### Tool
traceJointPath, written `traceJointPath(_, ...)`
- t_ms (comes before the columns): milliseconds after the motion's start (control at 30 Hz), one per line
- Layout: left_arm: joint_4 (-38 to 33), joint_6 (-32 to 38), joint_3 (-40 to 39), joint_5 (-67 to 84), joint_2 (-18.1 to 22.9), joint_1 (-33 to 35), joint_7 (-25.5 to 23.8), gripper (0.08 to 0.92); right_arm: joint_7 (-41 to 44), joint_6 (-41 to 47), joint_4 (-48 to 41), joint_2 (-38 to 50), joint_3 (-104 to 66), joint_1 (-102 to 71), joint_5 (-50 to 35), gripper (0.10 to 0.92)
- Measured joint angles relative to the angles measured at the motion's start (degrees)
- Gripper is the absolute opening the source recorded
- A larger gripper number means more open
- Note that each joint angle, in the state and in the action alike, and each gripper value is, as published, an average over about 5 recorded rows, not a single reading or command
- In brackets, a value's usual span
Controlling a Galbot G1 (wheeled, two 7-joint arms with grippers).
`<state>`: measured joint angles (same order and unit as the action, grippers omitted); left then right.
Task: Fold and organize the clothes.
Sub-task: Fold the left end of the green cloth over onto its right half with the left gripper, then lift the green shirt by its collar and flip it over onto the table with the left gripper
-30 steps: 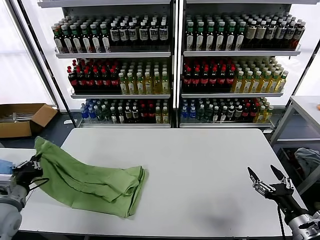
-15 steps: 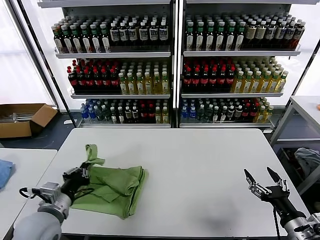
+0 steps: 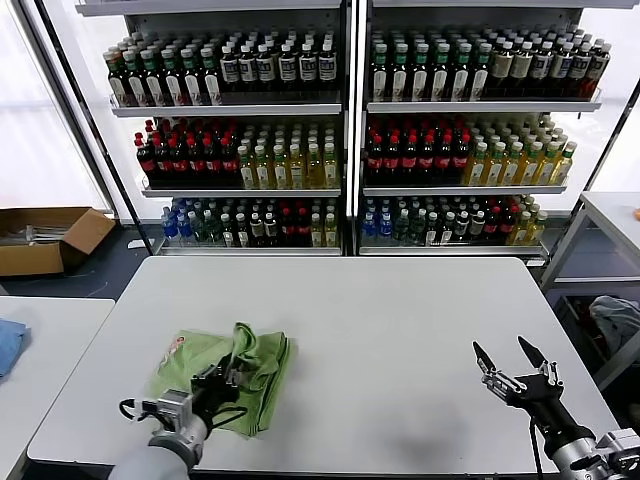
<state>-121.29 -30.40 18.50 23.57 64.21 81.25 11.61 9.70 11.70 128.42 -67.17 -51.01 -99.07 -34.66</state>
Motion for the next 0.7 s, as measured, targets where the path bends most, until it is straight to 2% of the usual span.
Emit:
traceJointPath(233, -0.9, -1.2, -3.6, 0.6, 1.6, 0.8, 1.3, 0.548, -0.1, 0.0, -0.3, 0.2, 0.3, 0.5, 0.0, 0.823)
traceJointPath(367, -3.8, -1.6, -3.3, 3.0, 1.4, 1.7, 1.9, 0.643, 0.0, 0.0, -0.3, 0.2, 0.7, 0.2, 0.0, 0.823)
traceJointPath(567, -8.8, -2.0, 3.1, 9.9, -2.3, 2.4, 3.6, 0.797, 0.2, -0.2, -0.3, 0.1, 1.4, 0.1, 0.0, 0.823)
traceJointPath(700, -9.4, -2.1, 9.2, 14.0, -5.6, 2.0, 3.9, 0.821, 0.2, -0.5, -0.3, -0.4, 2.2, 0.3, 0.3, 0.823)
